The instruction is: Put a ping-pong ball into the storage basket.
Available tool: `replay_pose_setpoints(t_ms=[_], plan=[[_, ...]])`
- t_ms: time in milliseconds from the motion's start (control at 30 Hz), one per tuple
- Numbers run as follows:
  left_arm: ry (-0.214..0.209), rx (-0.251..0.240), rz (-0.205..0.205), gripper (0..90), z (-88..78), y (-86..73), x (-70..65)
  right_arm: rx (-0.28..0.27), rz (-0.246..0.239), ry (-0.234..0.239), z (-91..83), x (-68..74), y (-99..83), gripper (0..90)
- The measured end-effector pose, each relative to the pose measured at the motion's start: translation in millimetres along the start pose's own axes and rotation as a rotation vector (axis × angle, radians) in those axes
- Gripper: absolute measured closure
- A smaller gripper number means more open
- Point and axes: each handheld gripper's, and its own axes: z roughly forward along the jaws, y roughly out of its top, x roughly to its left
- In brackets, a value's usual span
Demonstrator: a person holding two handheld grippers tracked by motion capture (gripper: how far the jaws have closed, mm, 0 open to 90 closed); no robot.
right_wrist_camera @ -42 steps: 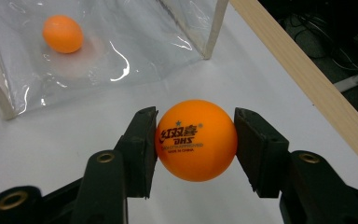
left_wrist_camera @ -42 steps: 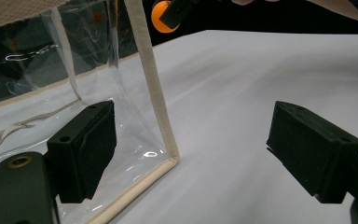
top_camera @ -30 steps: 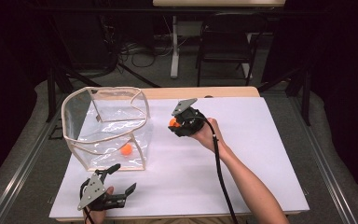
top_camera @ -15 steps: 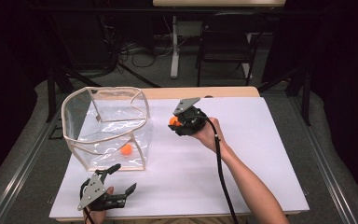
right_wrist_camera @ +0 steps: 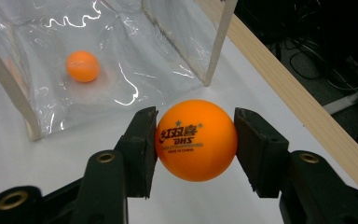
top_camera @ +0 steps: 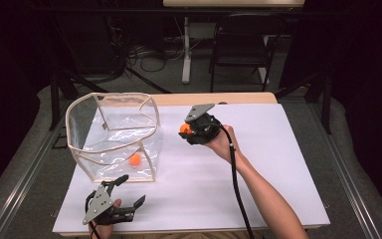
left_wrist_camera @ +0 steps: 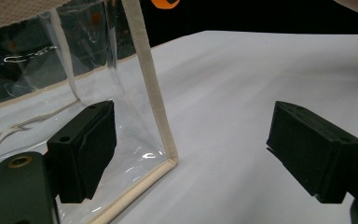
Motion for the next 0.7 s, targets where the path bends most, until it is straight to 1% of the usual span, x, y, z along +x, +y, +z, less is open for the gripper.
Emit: replay_pose_setpoints(t_ms=[233,367,700], plan=[[-0.003,-0.001,-0.001,15.7,0.5,-0.1,-0.4,-0.01,0.005,-0.002,-3.0,-0.6,1.9,51.0],[-0.004,-0.001,-0.002,15.6,1.1,-0.1,-0.5,-0.026,0.004,-0.01,-5.7,-1.4,2.4,51.0],[-0.004,-0.001,0.002,15.7,0.8,0.1,-0.8,-0.044,0.003,-0.009,-10.0,-1.4,6.3,51.0]])
